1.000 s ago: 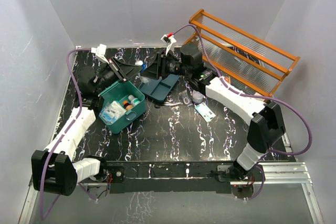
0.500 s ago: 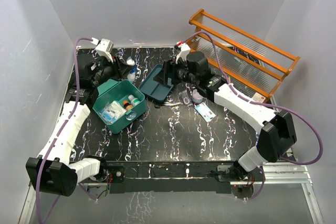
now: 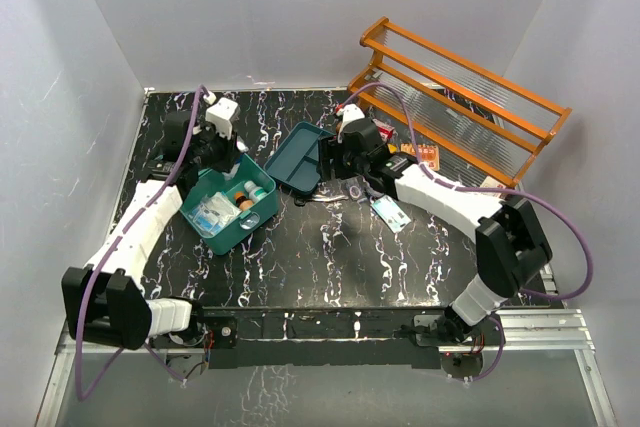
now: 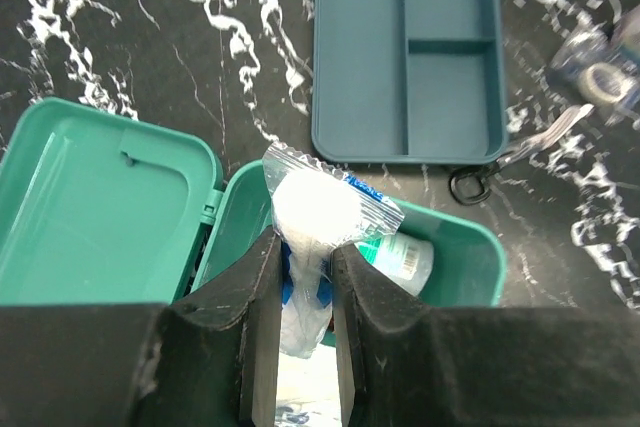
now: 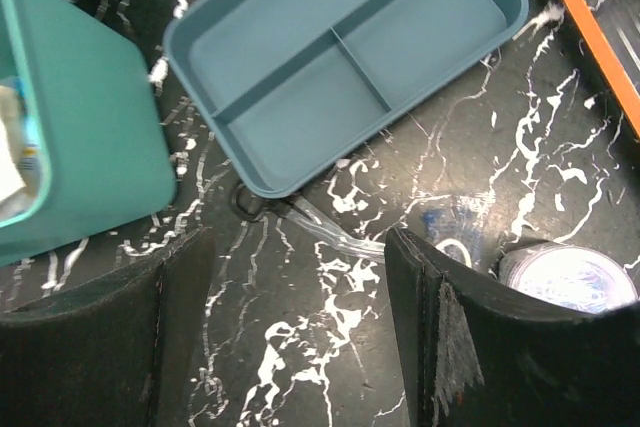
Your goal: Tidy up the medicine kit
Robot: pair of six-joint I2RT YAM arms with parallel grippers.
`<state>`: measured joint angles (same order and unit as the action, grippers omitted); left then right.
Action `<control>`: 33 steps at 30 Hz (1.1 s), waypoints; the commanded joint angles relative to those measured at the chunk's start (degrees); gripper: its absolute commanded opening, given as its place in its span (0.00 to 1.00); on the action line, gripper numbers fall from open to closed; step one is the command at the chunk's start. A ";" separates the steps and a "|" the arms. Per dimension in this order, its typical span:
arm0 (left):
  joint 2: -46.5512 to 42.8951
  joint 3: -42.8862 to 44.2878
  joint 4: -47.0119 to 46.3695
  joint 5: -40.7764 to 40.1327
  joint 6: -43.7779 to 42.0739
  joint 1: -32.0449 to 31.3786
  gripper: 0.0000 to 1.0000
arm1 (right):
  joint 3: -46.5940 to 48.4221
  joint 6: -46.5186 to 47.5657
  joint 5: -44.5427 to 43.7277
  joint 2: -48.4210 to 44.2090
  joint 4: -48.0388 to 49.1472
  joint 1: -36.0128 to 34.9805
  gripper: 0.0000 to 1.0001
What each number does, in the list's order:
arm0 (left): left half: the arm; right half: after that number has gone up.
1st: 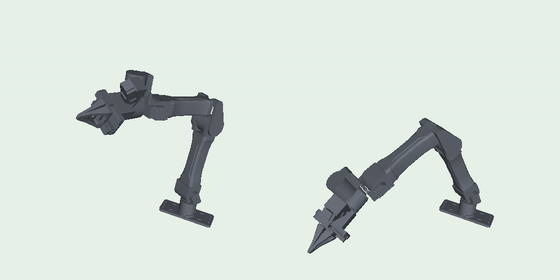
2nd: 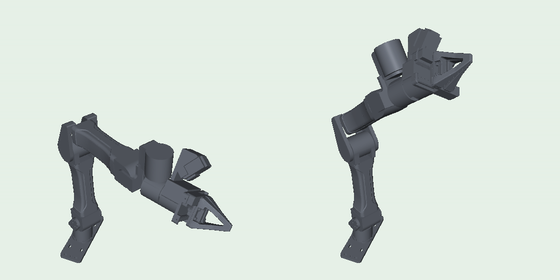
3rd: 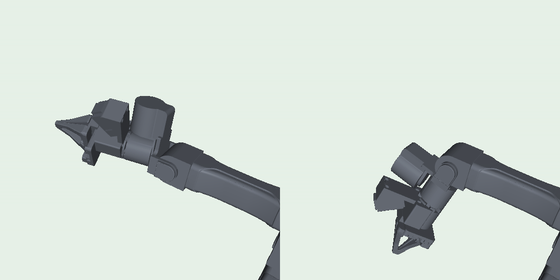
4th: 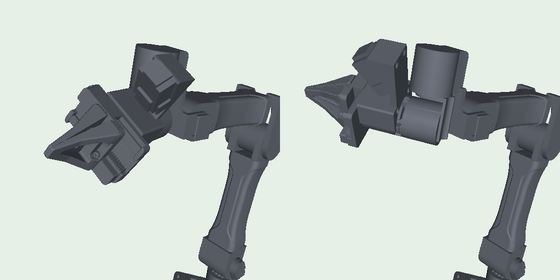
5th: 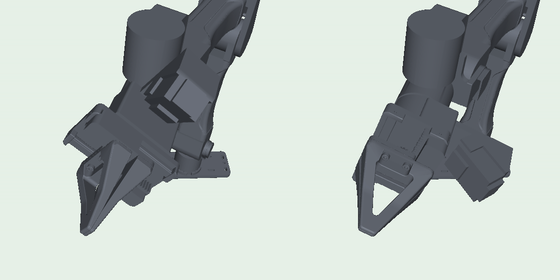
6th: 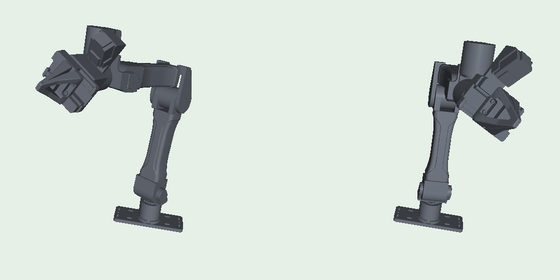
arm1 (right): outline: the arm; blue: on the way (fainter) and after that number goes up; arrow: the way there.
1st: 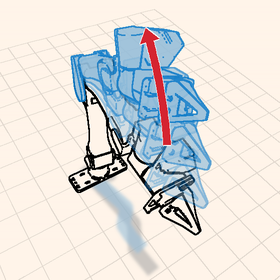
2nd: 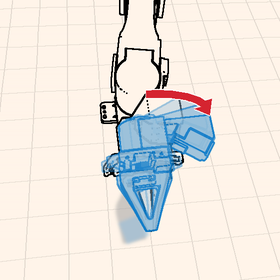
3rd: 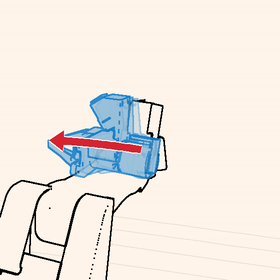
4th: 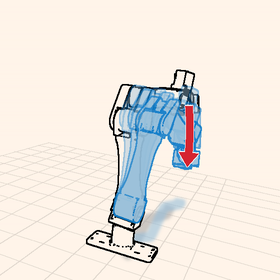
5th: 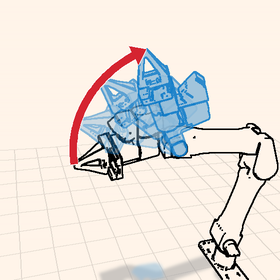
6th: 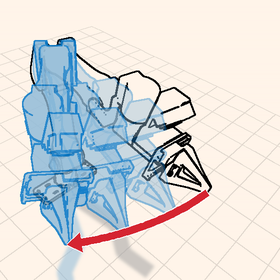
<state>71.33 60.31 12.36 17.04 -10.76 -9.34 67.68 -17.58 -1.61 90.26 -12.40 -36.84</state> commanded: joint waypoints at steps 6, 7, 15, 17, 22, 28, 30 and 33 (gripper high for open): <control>5.79 -4.98 -2.91 0.06 -7.39 -0.03 0.16 | 9.68 3.22 -3.94 9.10 -2.30 0.08 0.65; 6.14 -5.66 -3.64 0.25 -7.92 -0.06 0.16 | 10.64 3.61 -4.01 11.16 -2.71 0.00 0.65; 7.55 -10.01 -11.22 -1.85 -11.59 -0.06 0.16 | 15.38 4.06 -3.37 16.03 -4.76 0.02 0.65; 9.32 -9.91 -11.59 -1.45 -12.06 -0.06 0.16 | 15.74 4.18 -3.36 16.47 -4.82 0.01 0.65; 11.41 -10.92 -13.81 -2.49 -14.23 -0.03 0.16 | 15.83 4.22 -3.44 16.89 -4.82 0.04 0.65; 14.39 -11.44 -18.75 -5.80 -13.70 -0.05 0.18 | 15.71 4.16 -3.21 16.97 -4.73 0.18 0.66; 14.95 -11.38 -19.61 -7.25 -12.60 -0.06 0.18 | 15.64 4.18 -3.19 16.94 -4.72 0.13 0.66; 15.34 -11.30 -19.02 -8.56 -12.16 -0.05 0.23 | 15.49 4.14 -3.12 16.81 -4.62 0.13 0.66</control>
<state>87.02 48.73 -3.88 10.85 -23.33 -9.34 80.47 -13.78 -4.38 106.76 -18.74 -36.84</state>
